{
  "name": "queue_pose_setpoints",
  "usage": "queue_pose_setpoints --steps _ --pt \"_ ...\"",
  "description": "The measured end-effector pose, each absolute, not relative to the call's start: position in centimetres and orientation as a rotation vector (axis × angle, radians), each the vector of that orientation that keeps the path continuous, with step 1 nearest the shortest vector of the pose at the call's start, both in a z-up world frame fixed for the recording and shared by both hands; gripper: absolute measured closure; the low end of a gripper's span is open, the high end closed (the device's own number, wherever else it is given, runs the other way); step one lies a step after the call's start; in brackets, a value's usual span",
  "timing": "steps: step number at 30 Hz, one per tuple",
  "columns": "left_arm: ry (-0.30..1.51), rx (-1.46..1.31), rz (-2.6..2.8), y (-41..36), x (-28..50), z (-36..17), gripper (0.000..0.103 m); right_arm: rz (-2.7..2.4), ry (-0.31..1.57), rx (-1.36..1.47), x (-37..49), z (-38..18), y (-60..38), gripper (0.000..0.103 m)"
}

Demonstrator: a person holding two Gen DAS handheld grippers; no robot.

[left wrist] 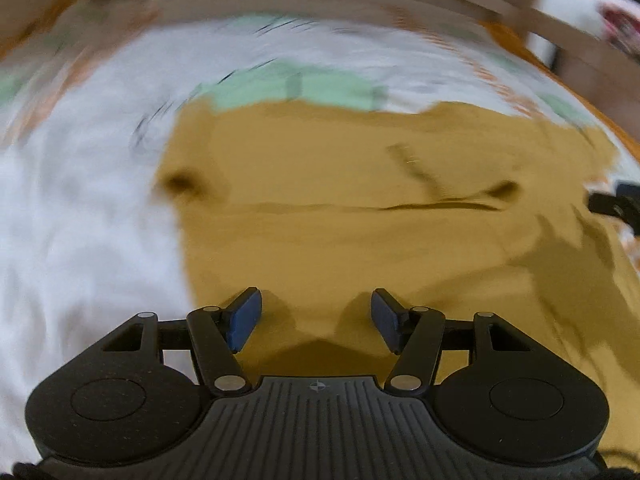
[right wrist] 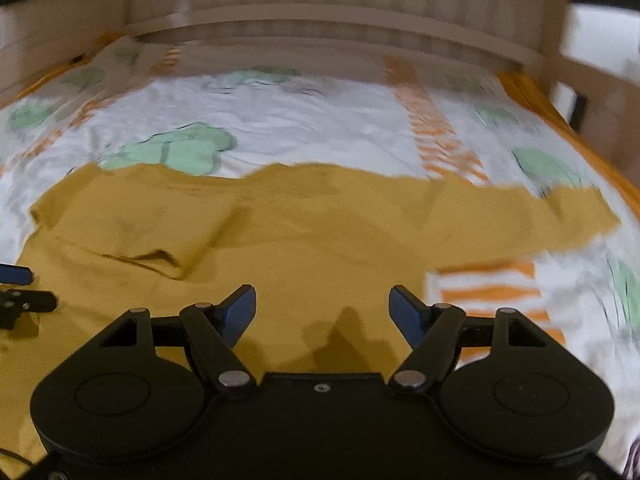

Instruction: Fold small clothes

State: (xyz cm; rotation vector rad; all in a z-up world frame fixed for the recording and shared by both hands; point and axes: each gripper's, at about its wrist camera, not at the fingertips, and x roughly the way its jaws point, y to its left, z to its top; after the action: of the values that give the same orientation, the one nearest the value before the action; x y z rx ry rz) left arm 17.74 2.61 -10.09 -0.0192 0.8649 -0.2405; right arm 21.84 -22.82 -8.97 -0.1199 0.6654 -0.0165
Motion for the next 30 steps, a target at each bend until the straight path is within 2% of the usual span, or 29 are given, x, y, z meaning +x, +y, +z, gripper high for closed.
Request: queue_pose_setpoints --steps 3,7,9,14,19,23,26,30 --pt "0.803 -0.151 -0.245 4.0 17.3 -10.6 0.044 0.008 0.654 -0.219 23.0 -9.0 -19.8 0.028" --pt "0.795 -0.103 -0.247 3.3 17.2 -10.5 0.041 0.038 0.657 -0.344 24.5 -10.0 -16.3 0.028" --pt "0.785 -0.108 -0.246 3.1 17.1 -10.7 0.035 0.048 0.666 -0.395 25.2 -10.7 -14.9 0.029" --pt "0.757 -0.062 -0.237 2.5 16.2 -11.2 0.028 0.045 0.680 -0.470 27.1 -11.8 -13.3 0.032" --pt "0.762 -0.051 -0.230 2.3 16.3 -11.2 0.027 -0.060 0.709 -0.274 29.9 -11.1 -16.7 0.032" --pt "0.763 -0.051 -0.221 2.1 16.2 -11.2 0.026 -0.068 0.773 -0.118 31.0 -11.2 -19.8 0.042" --pt "0.767 -0.051 -0.217 2.0 16.2 -11.1 0.026 -0.056 0.787 -0.069 30.8 -11.1 -20.9 0.043" --pt "0.768 -0.053 -0.215 2.0 16.2 -11.1 0.026 -0.112 0.806 0.160 31.0 -11.0 -24.3 0.044"
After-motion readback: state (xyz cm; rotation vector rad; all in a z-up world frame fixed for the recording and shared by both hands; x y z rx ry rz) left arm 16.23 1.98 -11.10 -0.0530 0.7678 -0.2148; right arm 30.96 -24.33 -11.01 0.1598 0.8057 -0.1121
